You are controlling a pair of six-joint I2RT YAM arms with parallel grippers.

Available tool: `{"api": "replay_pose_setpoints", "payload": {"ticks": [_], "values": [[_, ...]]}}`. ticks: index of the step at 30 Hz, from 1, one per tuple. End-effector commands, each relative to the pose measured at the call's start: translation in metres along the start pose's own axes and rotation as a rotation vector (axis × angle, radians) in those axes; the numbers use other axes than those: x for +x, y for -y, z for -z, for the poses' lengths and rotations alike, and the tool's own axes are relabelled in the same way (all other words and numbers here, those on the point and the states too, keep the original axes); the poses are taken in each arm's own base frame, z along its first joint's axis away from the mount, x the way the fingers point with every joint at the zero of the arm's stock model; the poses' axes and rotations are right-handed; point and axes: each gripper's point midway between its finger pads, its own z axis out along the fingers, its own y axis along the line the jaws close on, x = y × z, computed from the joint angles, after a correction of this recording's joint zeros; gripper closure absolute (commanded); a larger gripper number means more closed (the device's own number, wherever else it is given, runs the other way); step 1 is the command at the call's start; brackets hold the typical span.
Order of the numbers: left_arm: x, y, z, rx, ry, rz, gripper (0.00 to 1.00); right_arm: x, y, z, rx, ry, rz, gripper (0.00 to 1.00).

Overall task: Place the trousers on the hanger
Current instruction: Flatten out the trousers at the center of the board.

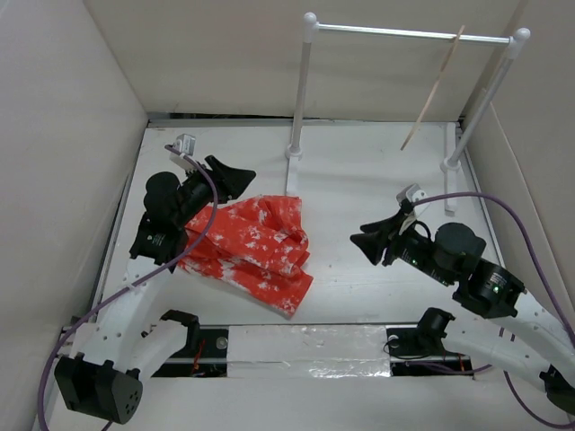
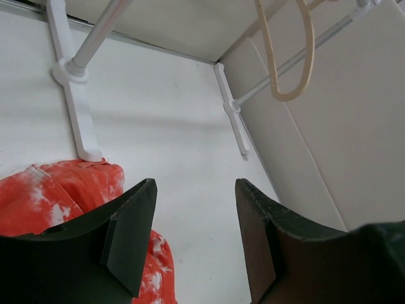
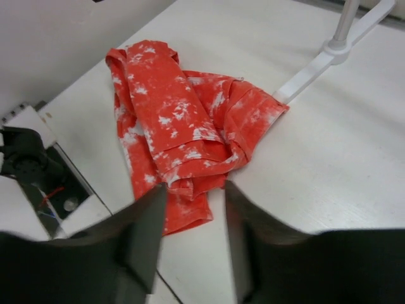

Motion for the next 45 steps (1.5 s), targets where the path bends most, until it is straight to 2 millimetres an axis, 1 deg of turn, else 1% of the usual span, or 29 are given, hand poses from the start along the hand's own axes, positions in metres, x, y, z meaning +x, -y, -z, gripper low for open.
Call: {"api": "replay_pose_setpoints", "payload": {"ticks": [1, 2, 3, 5, 6, 7, 10, 12, 14, 15, 17, 18, 20, 21, 23, 24, 26, 27, 28, 29, 30, 33, 35, 36, 38, 39, 42, 43, 45], "values": [[-0.012, 0.007, 0.009, 0.022, 0.071, -0.053, 0.5, -0.015, -0.001, 0.006, -0.003, 0.03, 0.028, 0.61], [-0.01, 0.002, 0.011, -0.001, 0.076, -0.058, 0.5, -0.014, -0.001, 0.003, -0.006, 0.031, 0.031, 0.69], [-0.002, -0.004, 0.016, -0.021, 0.063, -0.054, 0.51, -0.012, -0.004, 0.001, -0.024, 0.028, 0.038, 0.84], [0.006, -0.012, 0.021, -0.043, 0.055, -0.049, 0.55, -0.009, -0.006, -0.009, -0.034, 0.015, 0.047, 0.97], [0.014, -0.015, 0.026, -0.05, 0.044, -0.044, 0.57, -0.005, -0.007, -0.013, -0.041, -0.002, 0.053, 1.0], [0.017, -0.018, 0.028, -0.059, 0.042, -0.042, 0.59, 0.003, -0.008, -0.023, -0.047, -0.037, 0.06, 1.0], [0.026, -0.026, 0.037, -0.086, 0.042, -0.032, 0.65, 0.012, -0.018, -0.037, -0.075, -0.068, 0.074, 1.0], [0.034, -0.032, 0.044, -0.116, 0.023, -0.032, 0.77, 0.026, -0.031, -0.048, -0.106, -0.101, 0.09, 1.0], [0.041, -0.036, 0.048, -0.13, 0.006, -0.03, 0.87, 0.032, -0.038, -0.056, -0.11, -0.116, 0.115, 1.0], [0.052, -0.044, 0.053, -0.158, -0.021, -0.017, 0.96, 0.046, -0.047, -0.062, -0.12, -0.159, 0.135, 1.0], [0.063, -0.05, 0.059, -0.178, -0.051, 0.002, 1.0, 0.056, -0.047, -0.072, -0.072, -0.177, 0.159, 1.0], [0.074, -0.055, 0.065, -0.196, -0.075, 0.018, 1.0, 0.069, -0.048, -0.08, -0.057, -0.211, 0.176, 1.0], [0.083, -0.062, 0.072, -0.223, -0.09, 0.026, 1.0, 0.079, -0.056, -0.087, -0.061, -0.234, 0.2, 1.0], [0.091, -0.07, 0.078, -0.252, -0.103, 0.035, 1.0, 0.09, -0.055, -0.094, -0.047, -0.265, 0.211, 0.98], [0.095, -0.067, 0.08, -0.237, -0.104, 0.064, 0.99, 0.101, -0.059, -0.102, -0.053, -0.285, 0.218, 0.83], [0.1, -0.07, 0.081, -0.249, -0.118, 0.08, 0.97, 0.107, -0.06, -0.106, -0.053, -0.296, 0.221, 0.64], [0.105, -0.078, 0.083, -0.296, -0.121, 0.123, 0.89, 0.122, -0.061, -0.118, -0.051, -0.33, 0.234, 0.5], [0.109, -0.084, 0.082, -0.317, -0.127, 0.138, 0.78, 0.121, -0.064, -0.122, -0.053, -0.332, 0.236, 0.4], [0.111, -0.087, 0.082, -0.332, -0.129, 0.153, 0.74, 0.123, -0.064, -0.126, -0.046, -0.342, 0.24, 0.36], [0.114, -0.091, 0.082, -0.347, -0.129, 0.178, 0.71, 0.133, -0.063, -0.133, -0.04, -0.367, 0.255, 0.34], [0.117, -0.093, 0.082, -0.355, -0.133, 0.191, 0.65, 0.137, -0.067, -0.136, -0.051, -0.371, 0.264, 0.33], [0.127, -0.104, 0.081, -0.38, -0.137, 0.224, 0.6, 0.154, -0.078, -0.146, -0.057, -0.399, 0.341, 0.33], [0.128, -0.104, 0.081, -0.375, -0.141, 0.227, 0.58, 0.159, -0.075, -0.152, -0.021, -0.413, 0.372, 0.3], [0.13, -0.105, 0.08, -0.376, -0.15, 0.227, 0.58, 0.171, -0.072, -0.156, -0.012, -0.441, 0.389, 0.29], [0.131, -0.106, 0.078, -0.374, -0.15, 0.226, 0.58, 0.179, -0.069, -0.161, 0.009, -0.462, 0.406, 0.29], [0.132, -0.108, 0.076, -0.374, -0.15, 0.226, 0.58, 0.19, -0.069, -0.163, 0.021, -0.485, 0.421, 0.29], [0.139, -0.111, 0.073, -0.366, -0.18, 0.224, 0.58, 0.191, -0.058, -0.171, 0.105, -0.466, 0.419, 0.33], [0.14, -0.112, 0.073, -0.363, -0.182, 0.225, 0.58, 0.188, -0.048, -0.174, 0.174, -0.447, 0.428, 0.39], [0.14, -0.112, 0.071, -0.358, -0.179, 0.22, 0.58, 0.175, -0.043, -0.18, 0.245, -0.404, 0.419, 0.45]]}}
